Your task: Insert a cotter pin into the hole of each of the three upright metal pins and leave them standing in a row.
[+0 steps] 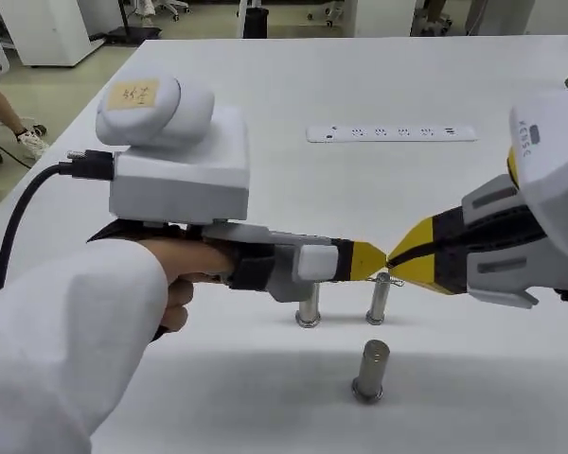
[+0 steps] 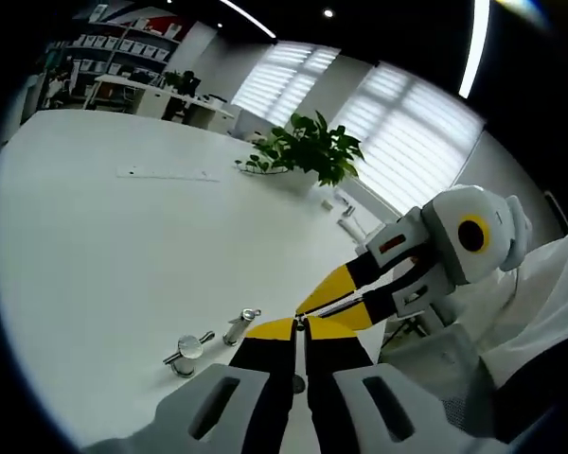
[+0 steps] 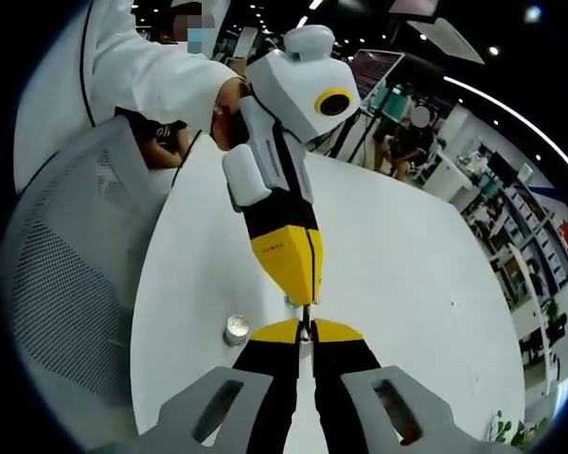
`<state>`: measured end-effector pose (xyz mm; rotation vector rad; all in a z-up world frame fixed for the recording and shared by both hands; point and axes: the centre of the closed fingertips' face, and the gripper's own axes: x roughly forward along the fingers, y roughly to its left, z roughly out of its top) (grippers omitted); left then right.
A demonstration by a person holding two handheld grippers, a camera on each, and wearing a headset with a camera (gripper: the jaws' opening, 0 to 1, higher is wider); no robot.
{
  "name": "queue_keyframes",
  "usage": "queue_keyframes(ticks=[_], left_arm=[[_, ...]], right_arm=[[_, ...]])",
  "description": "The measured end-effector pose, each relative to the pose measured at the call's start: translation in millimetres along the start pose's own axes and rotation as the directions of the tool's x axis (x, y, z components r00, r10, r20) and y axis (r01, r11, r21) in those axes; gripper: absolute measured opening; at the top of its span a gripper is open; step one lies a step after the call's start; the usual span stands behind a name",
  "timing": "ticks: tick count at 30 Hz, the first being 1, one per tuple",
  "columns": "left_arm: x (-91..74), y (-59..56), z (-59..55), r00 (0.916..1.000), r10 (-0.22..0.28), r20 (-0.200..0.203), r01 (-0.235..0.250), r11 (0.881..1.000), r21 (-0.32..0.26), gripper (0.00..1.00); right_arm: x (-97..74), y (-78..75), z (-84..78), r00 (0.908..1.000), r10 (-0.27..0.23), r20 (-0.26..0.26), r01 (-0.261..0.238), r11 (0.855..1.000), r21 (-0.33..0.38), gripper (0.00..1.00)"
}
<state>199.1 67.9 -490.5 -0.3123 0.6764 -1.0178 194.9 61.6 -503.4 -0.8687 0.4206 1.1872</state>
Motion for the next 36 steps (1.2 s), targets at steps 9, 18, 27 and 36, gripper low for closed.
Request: queue_keyframes(ticks=[9, 18, 27, 36], left_arm=[[-6.6, -2.8, -3.5, 0.9999, -0.004, -0.013, 0.005, 0.996, 0.085, 0.0], [-13.3, -15.9, -2.0, 0.9983, -0.057, -0.012, 0.058, 0.943, 0.328, 0.0], [-15.9, -28.8, -3.5, 0.994, -0.107, -0.022, 0.104, 0.87, 0.481, 0.0], [-16.0, -30.3, -5.9, 0.991, -0.127, -0.042, 0.131, 0.847, 0.516, 0.0]], right_arm=[[2.7, 8.4, -15.1, 0.9969, 0.077, 0.012, -0.078, 0.975, 0.21, 0.26], [-1.0, 19.5, -0.2, 0.9776, 0.143, 0.154, -0.193, 0.901, 0.389, 0.24], [-1.7, 23.5, 5.6, 0.9648, 0.167, 0.203, -0.242, 0.863, 0.443, 0.14], [-4.7, 27.7, 7.7, 0.9586, 0.185, 0.216, -0.265, 0.856, 0.443, 0.0]])
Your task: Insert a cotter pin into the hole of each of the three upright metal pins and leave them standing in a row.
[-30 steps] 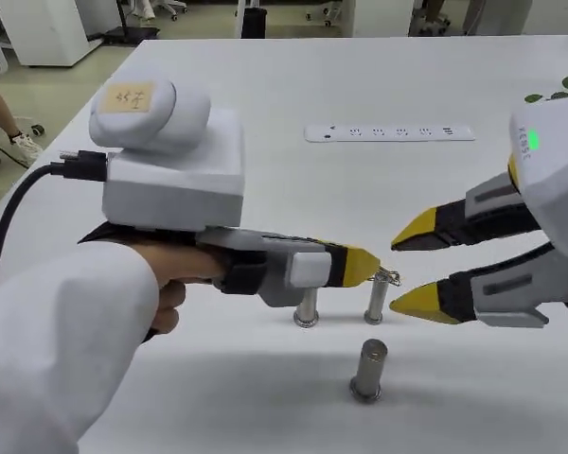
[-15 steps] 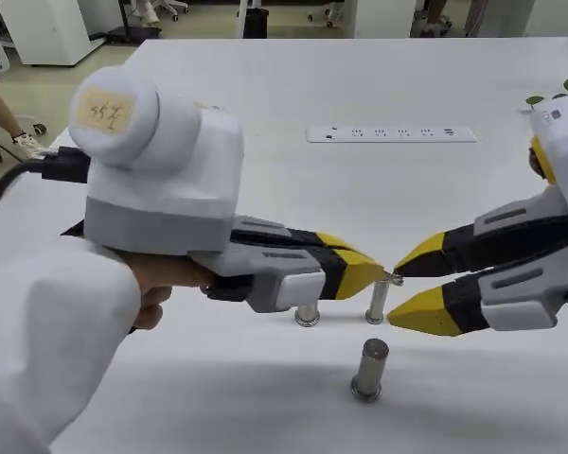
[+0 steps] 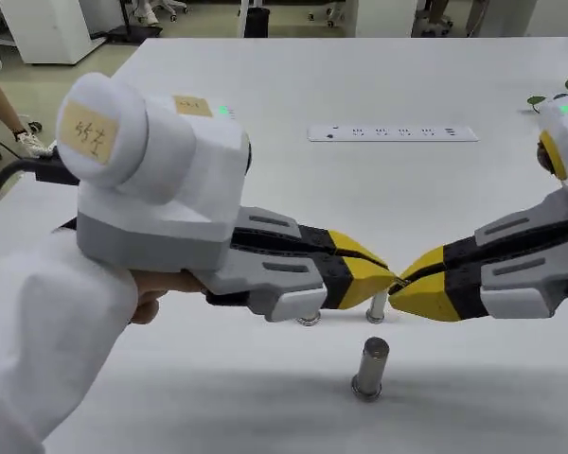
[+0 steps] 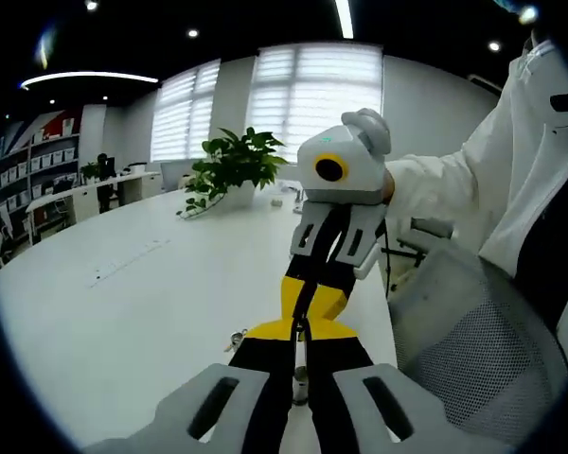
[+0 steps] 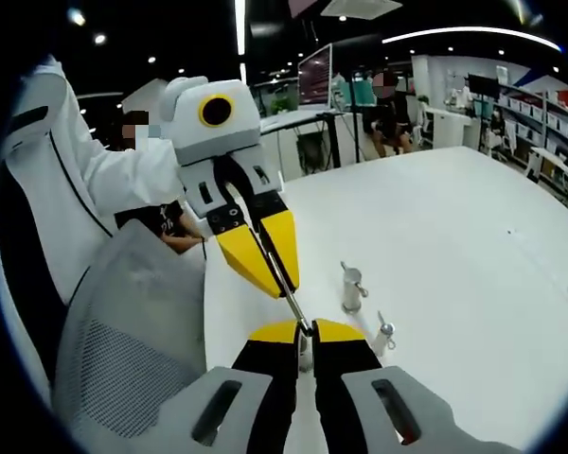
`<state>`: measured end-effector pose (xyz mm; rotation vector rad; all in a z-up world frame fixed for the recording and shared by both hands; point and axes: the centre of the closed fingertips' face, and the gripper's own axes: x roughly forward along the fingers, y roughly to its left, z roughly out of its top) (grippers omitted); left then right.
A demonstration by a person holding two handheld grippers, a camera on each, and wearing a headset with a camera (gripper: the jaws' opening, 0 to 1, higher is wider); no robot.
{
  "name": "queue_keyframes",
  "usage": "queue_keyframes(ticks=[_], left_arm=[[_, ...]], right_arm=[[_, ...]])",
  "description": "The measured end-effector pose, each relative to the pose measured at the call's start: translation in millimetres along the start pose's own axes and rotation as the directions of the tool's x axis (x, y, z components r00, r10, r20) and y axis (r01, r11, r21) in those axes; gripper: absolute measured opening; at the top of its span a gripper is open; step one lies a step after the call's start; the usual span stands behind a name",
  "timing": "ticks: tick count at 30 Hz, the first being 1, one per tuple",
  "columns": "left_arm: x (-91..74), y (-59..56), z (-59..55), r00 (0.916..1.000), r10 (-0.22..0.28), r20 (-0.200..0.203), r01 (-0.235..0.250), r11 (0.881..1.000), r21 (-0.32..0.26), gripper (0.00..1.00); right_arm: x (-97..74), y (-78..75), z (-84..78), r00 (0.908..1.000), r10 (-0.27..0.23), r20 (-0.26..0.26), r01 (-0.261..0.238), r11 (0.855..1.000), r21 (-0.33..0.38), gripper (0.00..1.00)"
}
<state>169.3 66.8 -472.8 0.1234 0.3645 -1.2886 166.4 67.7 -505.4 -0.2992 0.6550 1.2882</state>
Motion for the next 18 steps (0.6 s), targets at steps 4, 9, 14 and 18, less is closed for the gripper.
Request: queue_keyframes(ticks=[4, 9, 14, 18], left_arm=[[1.4, -2.9, -1.7, 0.9998, -0.017, -0.006, 0.017, 1.0, 0.007, 0.0], [4.8, -8.0, -6.1, 0.9991, -0.036, -0.021, 0.037, 0.999, 0.013, 0.0], [8.2, -7.5, -15.4, 0.9985, -0.02, -0.051, 0.021, 1.0, 0.02, 0.0], [8.5, -2.5, -20.6, 0.9989, 0.012, -0.045, -0.011, 0.999, 0.04, 0.04]], right_arm=[[-2.2, 3.5, -2.1, 0.9998, 0.015, -0.009, -0.015, 1.0, 0.002, 0.0], [-5.4, 8.7, -8.2, 0.9985, 0.02, -0.051, -0.024, 0.997, -0.069, 0.0], [-6.2, 8.9, -13.4, 0.9949, -0.006, -0.101, -0.006, 0.993, -0.115, 0.0], [-9.8, 6.6, -19.8, 0.9895, -0.039, -0.139, 0.015, 0.986, -0.166, 0.0]])
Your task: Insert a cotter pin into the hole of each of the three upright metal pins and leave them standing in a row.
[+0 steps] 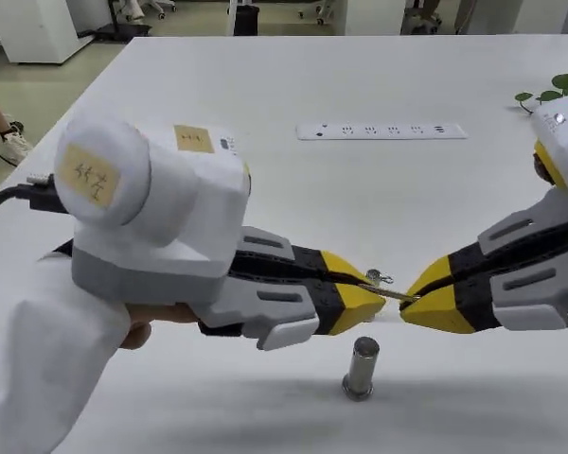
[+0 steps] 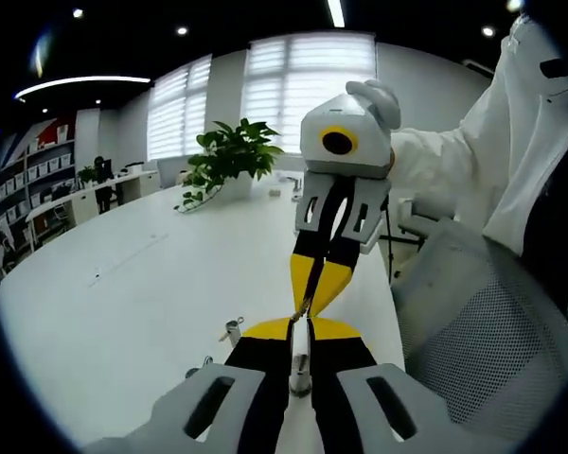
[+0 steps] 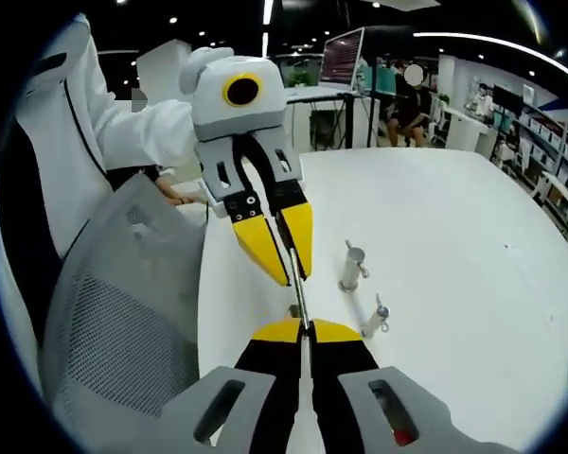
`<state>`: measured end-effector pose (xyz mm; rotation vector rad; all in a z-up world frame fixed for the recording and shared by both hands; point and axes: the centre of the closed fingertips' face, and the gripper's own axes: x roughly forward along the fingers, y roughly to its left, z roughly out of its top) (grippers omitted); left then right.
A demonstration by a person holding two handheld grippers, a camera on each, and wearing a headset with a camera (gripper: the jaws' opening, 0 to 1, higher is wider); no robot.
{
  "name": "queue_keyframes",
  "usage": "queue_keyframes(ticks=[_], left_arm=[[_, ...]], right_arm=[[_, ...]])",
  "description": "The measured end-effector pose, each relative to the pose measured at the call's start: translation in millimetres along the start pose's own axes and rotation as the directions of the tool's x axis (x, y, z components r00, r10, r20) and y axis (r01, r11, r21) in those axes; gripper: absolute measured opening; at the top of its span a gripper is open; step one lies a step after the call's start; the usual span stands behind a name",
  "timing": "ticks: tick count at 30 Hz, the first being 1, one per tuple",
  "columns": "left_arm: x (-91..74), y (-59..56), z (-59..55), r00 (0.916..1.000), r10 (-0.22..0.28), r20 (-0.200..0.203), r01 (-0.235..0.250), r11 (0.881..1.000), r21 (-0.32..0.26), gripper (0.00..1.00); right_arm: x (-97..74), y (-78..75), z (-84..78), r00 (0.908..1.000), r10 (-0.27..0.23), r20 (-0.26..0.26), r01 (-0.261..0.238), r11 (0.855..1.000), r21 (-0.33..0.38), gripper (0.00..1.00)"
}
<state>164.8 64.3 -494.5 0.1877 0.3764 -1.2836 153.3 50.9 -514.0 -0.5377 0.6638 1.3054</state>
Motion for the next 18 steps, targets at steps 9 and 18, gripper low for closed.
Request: queue_keyframes(ticks=[9, 18], left_arm=[[8.5, -4.3, -21.4, 0.999, -0.006, -0.045, 0.006, 1.0, 0.001, 0.22], [17.9, -7.7, -39.7, 0.9946, -0.021, -0.102, 0.022, 1.0, 0.006, 0.24]], right_arm=[[-3.4, -8.7, -36.2, 0.9896, -0.06, -0.13, 0.048, 0.994, -0.098, 0.0], [9.0, -0.9, -58.1, 0.9794, -0.039, -0.198, 0.013, 0.992, -0.129, 0.0]])
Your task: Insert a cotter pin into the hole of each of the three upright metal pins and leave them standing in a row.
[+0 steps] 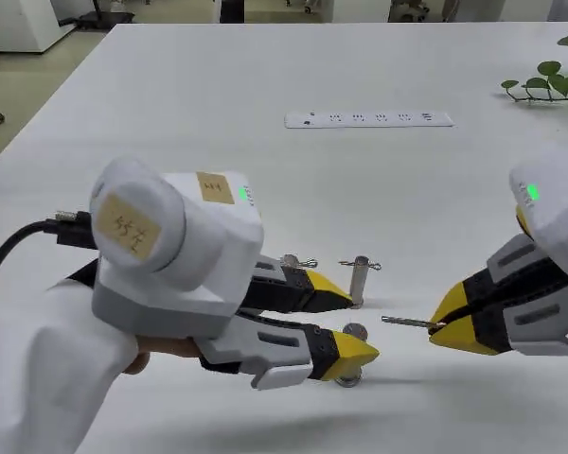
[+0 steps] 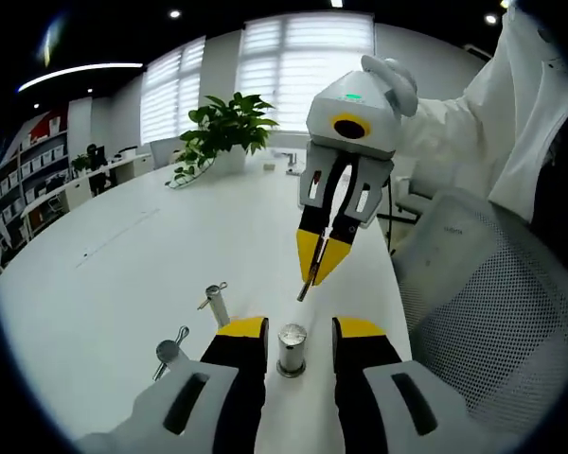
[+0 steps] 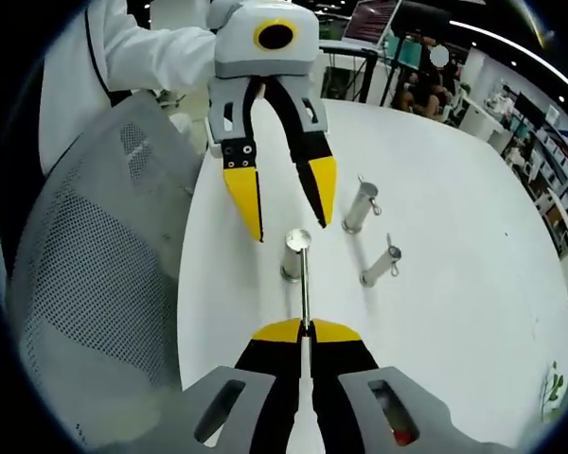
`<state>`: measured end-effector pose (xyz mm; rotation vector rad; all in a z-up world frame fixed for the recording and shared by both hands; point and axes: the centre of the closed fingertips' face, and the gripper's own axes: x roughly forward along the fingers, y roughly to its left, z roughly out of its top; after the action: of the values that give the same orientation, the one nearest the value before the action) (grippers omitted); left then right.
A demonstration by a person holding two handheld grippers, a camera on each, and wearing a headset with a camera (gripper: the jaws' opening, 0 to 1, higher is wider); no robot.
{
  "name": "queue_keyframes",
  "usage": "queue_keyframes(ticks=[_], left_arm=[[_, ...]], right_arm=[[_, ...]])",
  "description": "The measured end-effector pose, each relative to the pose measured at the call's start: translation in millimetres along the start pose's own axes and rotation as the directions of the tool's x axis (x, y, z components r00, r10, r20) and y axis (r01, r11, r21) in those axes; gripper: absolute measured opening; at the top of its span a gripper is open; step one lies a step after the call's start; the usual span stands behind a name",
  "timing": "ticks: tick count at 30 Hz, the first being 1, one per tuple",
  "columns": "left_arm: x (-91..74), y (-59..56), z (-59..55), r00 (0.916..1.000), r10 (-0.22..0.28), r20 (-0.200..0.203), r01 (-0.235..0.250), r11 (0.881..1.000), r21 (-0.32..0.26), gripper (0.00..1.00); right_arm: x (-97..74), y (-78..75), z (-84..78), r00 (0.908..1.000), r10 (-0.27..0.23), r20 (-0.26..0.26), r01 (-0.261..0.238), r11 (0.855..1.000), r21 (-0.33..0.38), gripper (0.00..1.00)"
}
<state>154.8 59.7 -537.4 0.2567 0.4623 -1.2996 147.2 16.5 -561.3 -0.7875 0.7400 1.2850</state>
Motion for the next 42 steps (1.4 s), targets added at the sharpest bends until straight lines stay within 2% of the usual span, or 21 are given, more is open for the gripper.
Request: queue_keyframes(ticks=[6, 13, 23, 37, 42], left_arm=[[5.7, 2.9, -9.2, 0.9996, 0.007, -0.029, -0.007, 1.0, -0.005, 0.21], [8.1, 6.4, -12.1, 0.999, 0.016, -0.043, -0.016, 1.0, 0.003, 0.1], [8.9, 6.3, -15.4, 0.9983, 0.008, -0.058, -0.009, 1.0, -0.009, 0.1], [9.4, 4.2, -15.6, 0.9981, 0.003, -0.062, -0.001, 1.0, 0.031, 0.1], [10.1, 3.1, -15.7, 0.9979, 0.002, -0.064, 0.003, 0.997, 0.072, 0.1]], right_arm=[[7.3, -1.4, -3.5, 0.9999, 0.004, -0.014, -0.004, 1.0, -0.009, 0.0], [14.6, -2.1, -5.0, 0.9995, 0.016, -0.028, -0.017, 1.0, -0.025, 0.0], [19.7, -4.7, -3.6, 0.9991, 0.027, -0.034, -0.028, 0.999, -0.04, 0.0], [23.1, -7.7, 1.9, 0.9991, 0.032, -0.028, -0.033, 0.997, -0.069, 0.0], [22.6, -7.1, 2.6, 0.9989, 0.038, -0.028, -0.04, 0.996, -0.077, 0.0]])
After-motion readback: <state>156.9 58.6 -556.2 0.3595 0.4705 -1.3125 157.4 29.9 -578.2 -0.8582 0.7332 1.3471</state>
